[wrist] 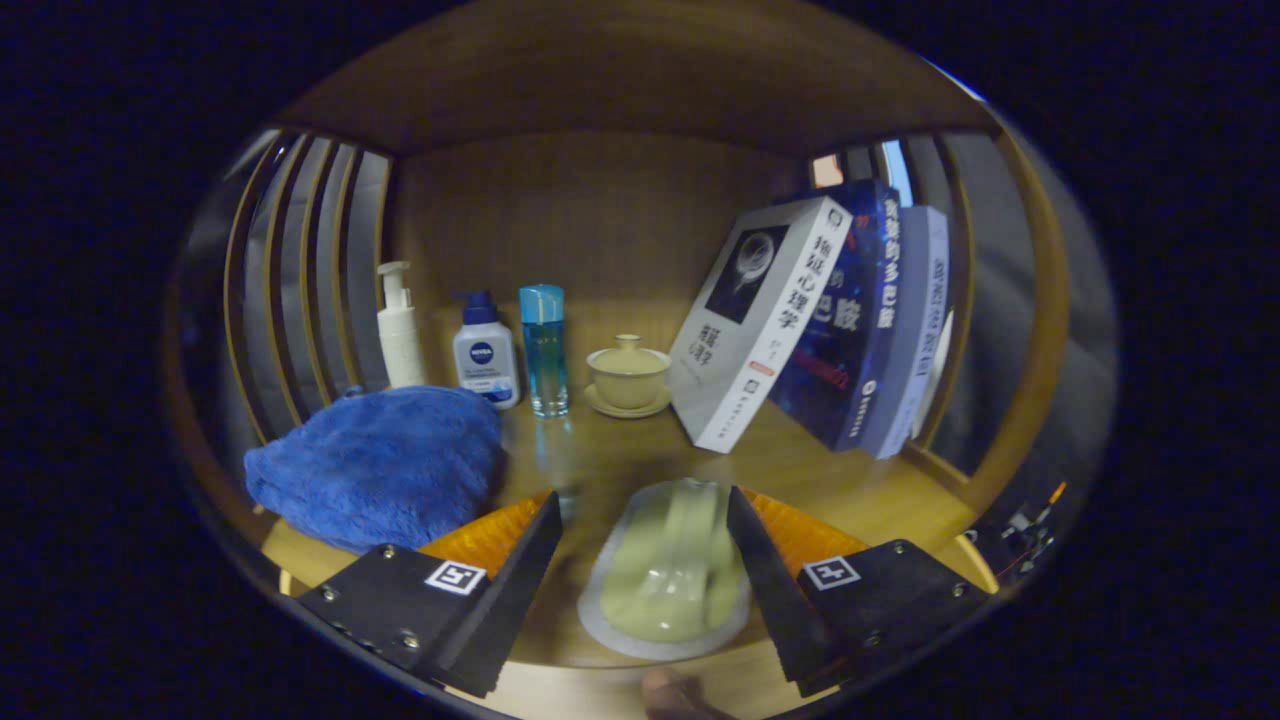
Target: Pull open the drawer, take out the items inside it, and place them on the countertop above the cabinet.
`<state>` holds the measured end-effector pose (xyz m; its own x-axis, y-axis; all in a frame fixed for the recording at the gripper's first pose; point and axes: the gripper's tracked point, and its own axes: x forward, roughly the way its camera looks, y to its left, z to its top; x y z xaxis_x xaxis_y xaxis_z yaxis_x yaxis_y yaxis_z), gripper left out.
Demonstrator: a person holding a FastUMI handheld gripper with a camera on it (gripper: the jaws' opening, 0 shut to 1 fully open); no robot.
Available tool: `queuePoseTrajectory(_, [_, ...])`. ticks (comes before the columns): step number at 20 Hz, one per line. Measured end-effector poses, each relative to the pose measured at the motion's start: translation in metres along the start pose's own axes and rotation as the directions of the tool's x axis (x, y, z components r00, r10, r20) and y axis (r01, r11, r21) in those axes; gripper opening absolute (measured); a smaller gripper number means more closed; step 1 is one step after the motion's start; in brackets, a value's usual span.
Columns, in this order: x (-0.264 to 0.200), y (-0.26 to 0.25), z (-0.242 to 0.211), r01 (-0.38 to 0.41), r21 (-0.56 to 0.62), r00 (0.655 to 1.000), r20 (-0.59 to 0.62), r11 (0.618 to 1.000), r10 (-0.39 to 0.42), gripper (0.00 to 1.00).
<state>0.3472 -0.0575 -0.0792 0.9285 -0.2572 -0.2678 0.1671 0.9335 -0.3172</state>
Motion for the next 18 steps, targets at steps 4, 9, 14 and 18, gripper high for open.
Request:
queuePoseTrajectory(4, [-0.04, -0.011, 0.018, -0.006, -0.066, 0.996, 0.092, 0.998, 0.012, 0.99])
queuePoseTrajectory(9, [-0.108, -0.026, 0.026, -0.026, -0.034, 0.989, 0.143, 0.999, 0.031, 0.99])
queuePoseTrajectory(14, [-0.192, -0.03, -0.004, -0.096, 0.018, 0.975, 0.202, 0.995, 0.091, 0.99])
queuePoseTrajectory(18, [-0.251, -0.032, -0.056, -0.115, -0.019, 0.962, 0.247, 0.993, 0.116, 0.99])
